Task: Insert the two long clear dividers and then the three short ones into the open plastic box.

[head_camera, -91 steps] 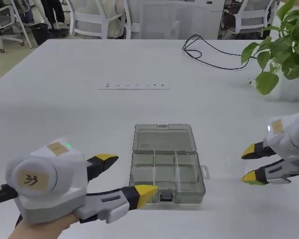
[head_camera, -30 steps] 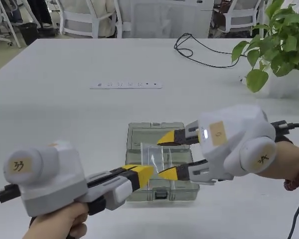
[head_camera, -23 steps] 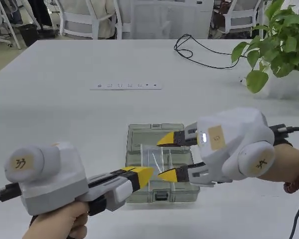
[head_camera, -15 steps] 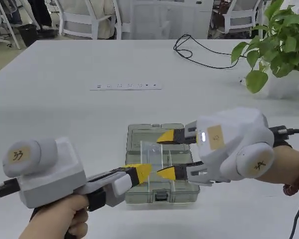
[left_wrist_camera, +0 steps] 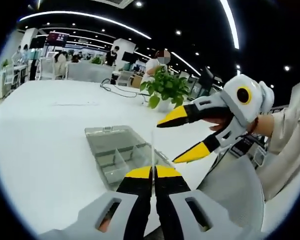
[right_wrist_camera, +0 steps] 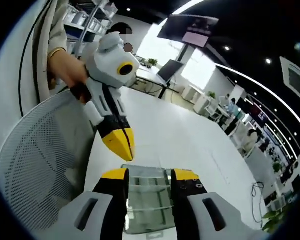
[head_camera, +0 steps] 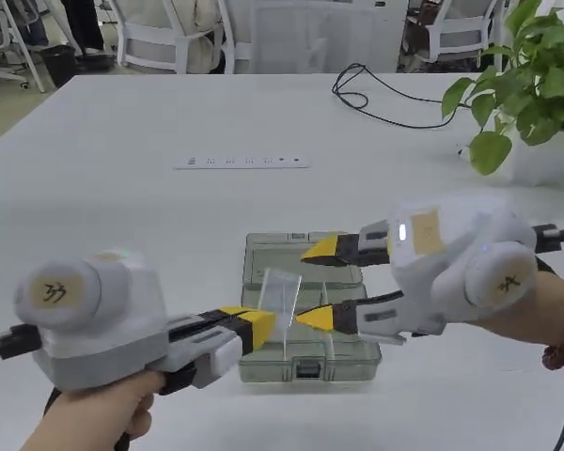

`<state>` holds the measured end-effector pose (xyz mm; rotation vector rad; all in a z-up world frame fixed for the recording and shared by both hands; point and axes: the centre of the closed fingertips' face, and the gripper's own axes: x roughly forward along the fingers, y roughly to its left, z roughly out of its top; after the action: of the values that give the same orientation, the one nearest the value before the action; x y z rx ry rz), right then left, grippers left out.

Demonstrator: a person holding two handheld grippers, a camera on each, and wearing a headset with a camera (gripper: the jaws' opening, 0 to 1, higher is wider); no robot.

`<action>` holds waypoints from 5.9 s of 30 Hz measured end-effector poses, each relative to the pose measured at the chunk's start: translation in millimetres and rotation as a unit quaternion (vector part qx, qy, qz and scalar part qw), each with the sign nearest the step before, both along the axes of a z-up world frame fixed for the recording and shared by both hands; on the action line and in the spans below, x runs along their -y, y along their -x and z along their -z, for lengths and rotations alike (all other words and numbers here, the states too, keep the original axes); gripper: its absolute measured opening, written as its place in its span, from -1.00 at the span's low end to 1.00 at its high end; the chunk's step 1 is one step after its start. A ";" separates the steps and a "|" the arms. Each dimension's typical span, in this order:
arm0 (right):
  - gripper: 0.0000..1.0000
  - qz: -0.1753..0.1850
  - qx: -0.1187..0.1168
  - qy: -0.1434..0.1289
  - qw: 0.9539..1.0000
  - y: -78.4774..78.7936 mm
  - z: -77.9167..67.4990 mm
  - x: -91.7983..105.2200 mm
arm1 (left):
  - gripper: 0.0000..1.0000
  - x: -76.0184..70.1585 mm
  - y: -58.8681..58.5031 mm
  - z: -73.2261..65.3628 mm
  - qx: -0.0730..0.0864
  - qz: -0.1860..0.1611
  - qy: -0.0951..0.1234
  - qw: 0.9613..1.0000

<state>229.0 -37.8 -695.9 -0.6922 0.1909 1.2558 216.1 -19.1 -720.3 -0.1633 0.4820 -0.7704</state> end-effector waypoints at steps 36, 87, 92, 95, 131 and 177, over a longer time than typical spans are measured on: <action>-0.67 -0.146 -0.156 0.034 0.976 66.0 18.5 6.3 | -1.00 26.4 56.5 7.0 0.122 0.260 -0.142 0.947; -0.95 -0.056 -0.123 0.041 0.990 24.3 20.7 23.0 | -0.46 6.0 35.1 5.4 0.117 0.172 -0.099 0.973; -0.95 -0.033 -0.117 0.043 0.992 11.9 23.3 27.1 | -0.32 0.6 30.1 3.7 0.115 0.149 -0.089 0.978; -0.95 -0.021 -0.115 0.042 0.992 5.1 24.9 28.6 | -0.22 -1.8 27.8 3.9 0.113 0.140 -0.085 0.980; -0.95 0.043 -0.132 0.066 0.988 -40.0 62.2 38.1 | 0.56 -13.6 7.2 8.1 0.088 0.072 -0.068 0.991; -0.95 -0.023 -0.124 0.158 0.979 -39.3 78.5 14.9 | 0.51 -17.0 4.2 7.0 0.091 0.070 -0.080 0.990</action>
<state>268.3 -52.7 -774.4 -0.8133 0.5934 1.3708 212.0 -2.1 -727.4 0.0911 0.3834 -0.8719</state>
